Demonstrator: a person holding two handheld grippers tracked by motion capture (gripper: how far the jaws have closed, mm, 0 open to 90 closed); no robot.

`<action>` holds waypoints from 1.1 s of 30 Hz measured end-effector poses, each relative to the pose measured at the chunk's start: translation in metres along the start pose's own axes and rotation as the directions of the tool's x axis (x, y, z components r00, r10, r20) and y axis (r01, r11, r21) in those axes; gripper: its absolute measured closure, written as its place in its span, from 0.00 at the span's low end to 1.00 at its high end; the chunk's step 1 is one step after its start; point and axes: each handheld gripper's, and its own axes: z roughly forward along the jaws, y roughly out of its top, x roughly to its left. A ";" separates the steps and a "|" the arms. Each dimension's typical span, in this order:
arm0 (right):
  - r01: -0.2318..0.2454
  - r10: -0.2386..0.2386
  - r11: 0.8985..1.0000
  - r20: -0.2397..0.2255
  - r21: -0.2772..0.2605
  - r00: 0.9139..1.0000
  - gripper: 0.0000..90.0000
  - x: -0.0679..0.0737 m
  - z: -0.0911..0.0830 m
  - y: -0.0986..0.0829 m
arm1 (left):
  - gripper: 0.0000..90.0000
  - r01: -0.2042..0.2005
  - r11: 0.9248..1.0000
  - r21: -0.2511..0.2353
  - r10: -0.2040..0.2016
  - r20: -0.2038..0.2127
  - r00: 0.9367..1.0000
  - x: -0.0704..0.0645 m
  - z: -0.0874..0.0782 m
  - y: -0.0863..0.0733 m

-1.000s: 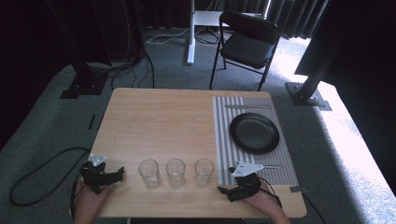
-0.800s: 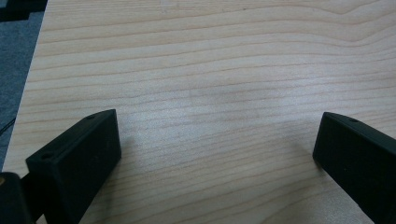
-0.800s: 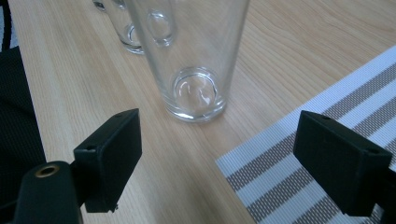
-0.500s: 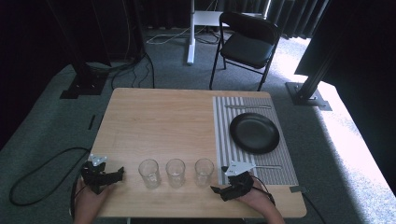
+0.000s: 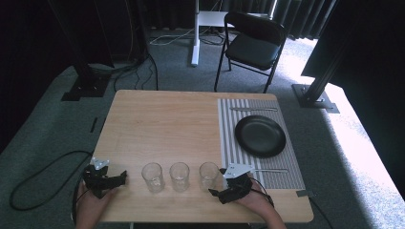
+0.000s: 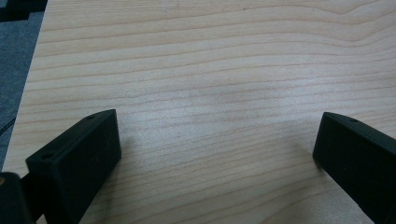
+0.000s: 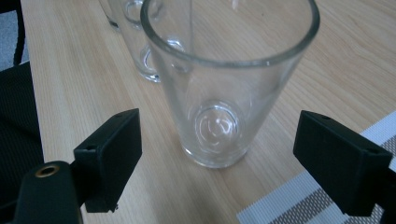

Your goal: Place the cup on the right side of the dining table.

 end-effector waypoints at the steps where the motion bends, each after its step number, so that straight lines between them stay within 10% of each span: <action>1: 0.000 0.000 1.000 0.000 0.000 1.000 0.16 0.000 0.000 0.000 | 0.01 0.000 1.000 0.000 0.000 0.000 1.000 0.000 0.000 0.000; 33: 0.017 -0.018 0.998 -0.006 -0.055 1.000 0.25 0.000 0.015 0.019 | 0.01 0.000 1.000 -0.002 0.000 0.000 1.000 0.000 0.000 0.000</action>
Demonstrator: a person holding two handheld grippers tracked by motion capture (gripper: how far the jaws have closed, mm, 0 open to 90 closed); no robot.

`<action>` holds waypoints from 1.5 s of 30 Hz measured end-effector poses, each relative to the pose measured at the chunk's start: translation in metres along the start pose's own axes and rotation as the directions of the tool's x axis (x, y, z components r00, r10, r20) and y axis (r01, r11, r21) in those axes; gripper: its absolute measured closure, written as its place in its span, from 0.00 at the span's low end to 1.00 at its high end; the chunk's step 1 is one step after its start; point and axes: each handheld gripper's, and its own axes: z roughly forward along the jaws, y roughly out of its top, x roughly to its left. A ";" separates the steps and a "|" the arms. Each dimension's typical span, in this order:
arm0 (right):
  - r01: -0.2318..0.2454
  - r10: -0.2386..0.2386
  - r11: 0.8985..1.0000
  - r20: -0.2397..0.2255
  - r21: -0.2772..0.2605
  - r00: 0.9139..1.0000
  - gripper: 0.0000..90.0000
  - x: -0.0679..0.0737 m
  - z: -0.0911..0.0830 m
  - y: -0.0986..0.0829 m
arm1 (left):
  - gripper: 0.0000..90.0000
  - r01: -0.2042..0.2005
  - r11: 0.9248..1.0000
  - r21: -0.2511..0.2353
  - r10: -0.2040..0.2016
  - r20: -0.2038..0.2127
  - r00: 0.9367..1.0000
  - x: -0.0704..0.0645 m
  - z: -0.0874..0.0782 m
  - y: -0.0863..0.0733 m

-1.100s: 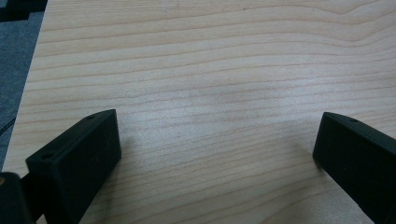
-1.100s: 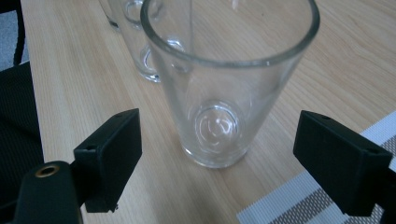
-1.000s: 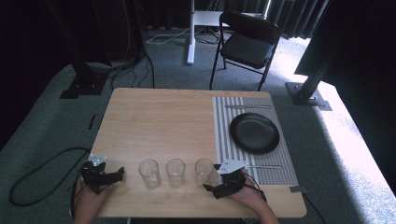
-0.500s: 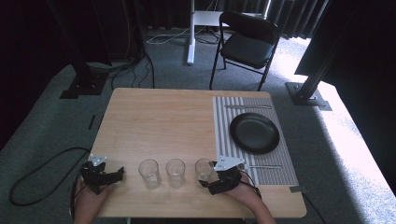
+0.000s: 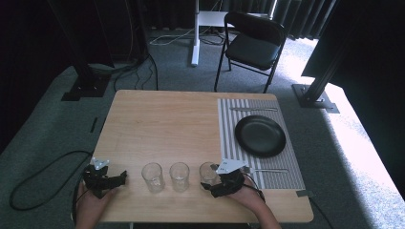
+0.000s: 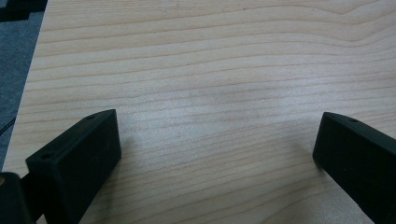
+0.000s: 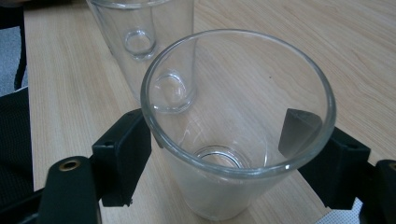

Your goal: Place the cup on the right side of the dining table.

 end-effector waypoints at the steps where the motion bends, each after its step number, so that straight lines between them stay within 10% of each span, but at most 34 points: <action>1: 0.002 -0.002 1.000 0.011 -0.001 1.000 0.25 0.000 0.000 0.000 | 0.01 0.000 1.000 0.000 0.000 0.000 1.000 0.000 0.000 0.000; 45: -0.047 0.042 0.998 0.145 0.031 0.989 0.32 -0.014 -0.005 0.019 | 0.01 0.002 1.000 -0.001 -0.002 0.000 1.000 0.000 0.000 0.000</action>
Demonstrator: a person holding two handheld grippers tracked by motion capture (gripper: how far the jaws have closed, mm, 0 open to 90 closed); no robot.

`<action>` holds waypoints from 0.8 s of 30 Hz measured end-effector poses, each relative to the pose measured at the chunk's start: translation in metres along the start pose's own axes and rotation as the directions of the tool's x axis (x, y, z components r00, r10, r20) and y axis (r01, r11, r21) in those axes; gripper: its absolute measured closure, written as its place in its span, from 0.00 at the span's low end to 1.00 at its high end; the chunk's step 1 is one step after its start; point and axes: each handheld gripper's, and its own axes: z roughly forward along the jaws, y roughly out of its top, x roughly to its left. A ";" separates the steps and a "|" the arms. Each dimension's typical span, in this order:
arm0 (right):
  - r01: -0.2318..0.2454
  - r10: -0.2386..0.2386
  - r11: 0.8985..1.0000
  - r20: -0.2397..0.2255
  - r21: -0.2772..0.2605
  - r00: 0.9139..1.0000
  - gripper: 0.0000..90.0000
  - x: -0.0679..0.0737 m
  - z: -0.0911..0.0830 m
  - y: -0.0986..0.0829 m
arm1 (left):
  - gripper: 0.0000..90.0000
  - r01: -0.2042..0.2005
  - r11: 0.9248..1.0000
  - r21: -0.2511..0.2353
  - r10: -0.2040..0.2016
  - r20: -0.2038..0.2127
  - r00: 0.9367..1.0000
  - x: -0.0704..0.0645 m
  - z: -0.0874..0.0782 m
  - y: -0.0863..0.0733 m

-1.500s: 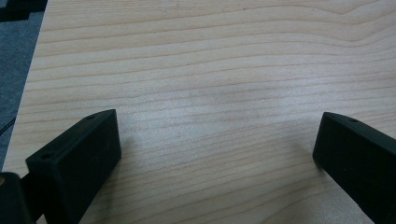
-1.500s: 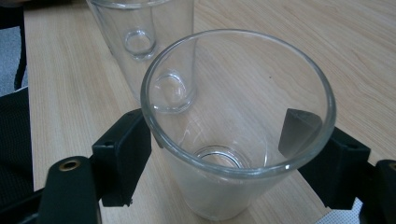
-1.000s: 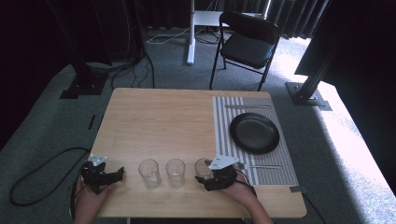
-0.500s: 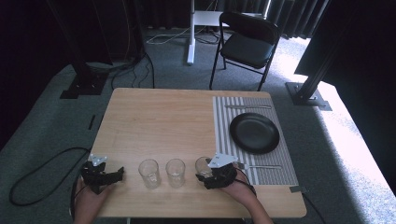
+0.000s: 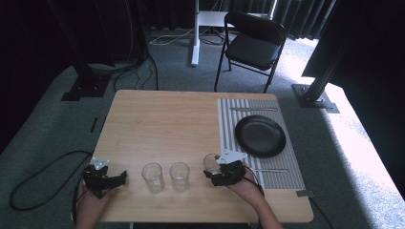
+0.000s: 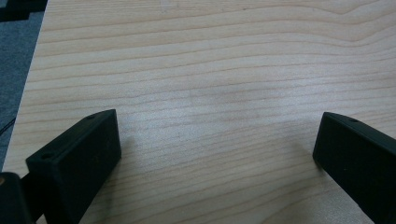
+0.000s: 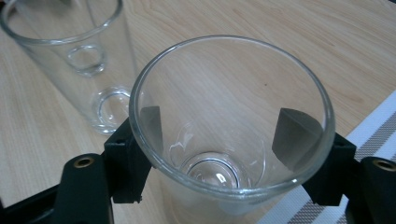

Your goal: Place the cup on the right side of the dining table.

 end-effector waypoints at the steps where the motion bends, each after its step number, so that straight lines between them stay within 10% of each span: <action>1: -0.006 0.006 1.000 0.011 -0.001 1.000 0.32 -0.002 0.000 0.001 | 0.01 0.000 1.000 0.000 0.000 0.000 1.000 0.000 0.000 0.000; 24: -0.104 0.106 0.994 0.072 -0.021 0.992 0.32 -0.037 0.003 0.012 | 0.01 -0.002 1.000 0.001 0.002 0.000 1.000 0.000 0.000 0.000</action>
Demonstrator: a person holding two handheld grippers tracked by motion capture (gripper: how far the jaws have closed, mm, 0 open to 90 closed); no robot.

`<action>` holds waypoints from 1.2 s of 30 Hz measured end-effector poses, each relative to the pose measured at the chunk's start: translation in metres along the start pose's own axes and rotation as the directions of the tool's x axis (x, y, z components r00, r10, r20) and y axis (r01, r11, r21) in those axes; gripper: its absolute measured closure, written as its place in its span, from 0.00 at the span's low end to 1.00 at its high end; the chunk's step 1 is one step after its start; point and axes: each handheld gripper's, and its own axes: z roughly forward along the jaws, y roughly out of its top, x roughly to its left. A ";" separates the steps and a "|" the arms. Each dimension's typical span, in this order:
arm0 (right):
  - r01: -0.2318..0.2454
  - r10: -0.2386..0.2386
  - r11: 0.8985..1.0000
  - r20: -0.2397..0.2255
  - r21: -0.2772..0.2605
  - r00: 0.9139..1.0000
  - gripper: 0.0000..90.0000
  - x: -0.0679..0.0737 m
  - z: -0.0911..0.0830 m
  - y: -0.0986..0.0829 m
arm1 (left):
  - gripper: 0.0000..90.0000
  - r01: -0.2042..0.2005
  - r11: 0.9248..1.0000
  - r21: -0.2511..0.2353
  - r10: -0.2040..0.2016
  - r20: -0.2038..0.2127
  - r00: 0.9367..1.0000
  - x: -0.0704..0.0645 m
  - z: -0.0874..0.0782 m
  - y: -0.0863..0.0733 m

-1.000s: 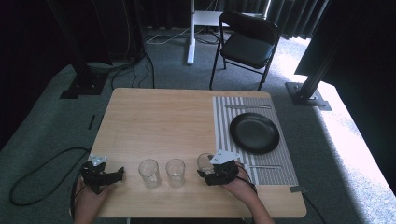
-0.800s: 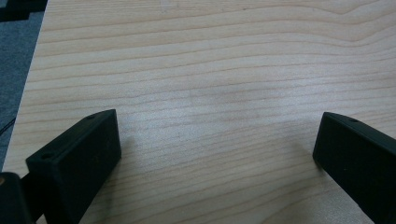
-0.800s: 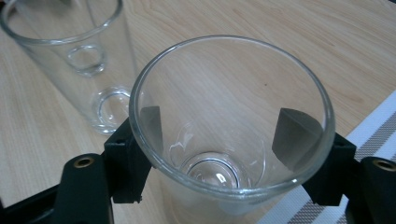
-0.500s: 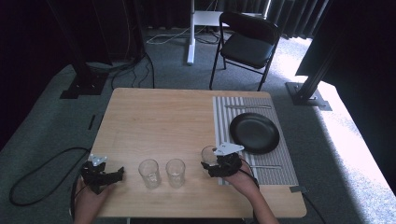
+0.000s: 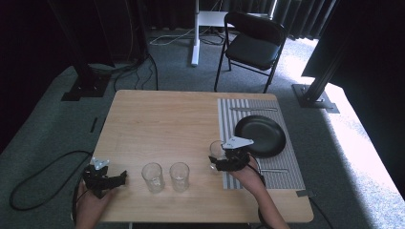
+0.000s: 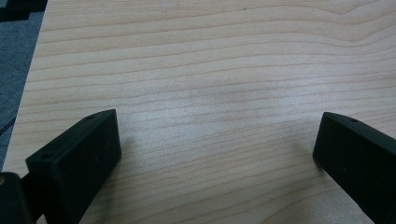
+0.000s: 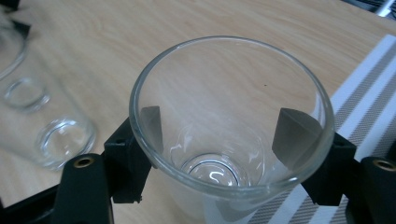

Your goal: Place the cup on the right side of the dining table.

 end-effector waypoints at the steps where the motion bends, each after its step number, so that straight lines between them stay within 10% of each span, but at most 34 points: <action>1: -0.009 0.009 1.000 0.009 0.002 1.000 0.32 -0.002 0.000 0.001 | 0.01 0.000 1.000 0.000 0.000 0.000 1.000 0.000 0.000 0.000; 36: -0.095 0.096 0.995 0.122 -0.012 0.988 0.32 -0.065 0.021 0.045 | 0.01 0.006 1.000 -0.002 -0.006 -0.003 1.000 -0.001 0.000 0.000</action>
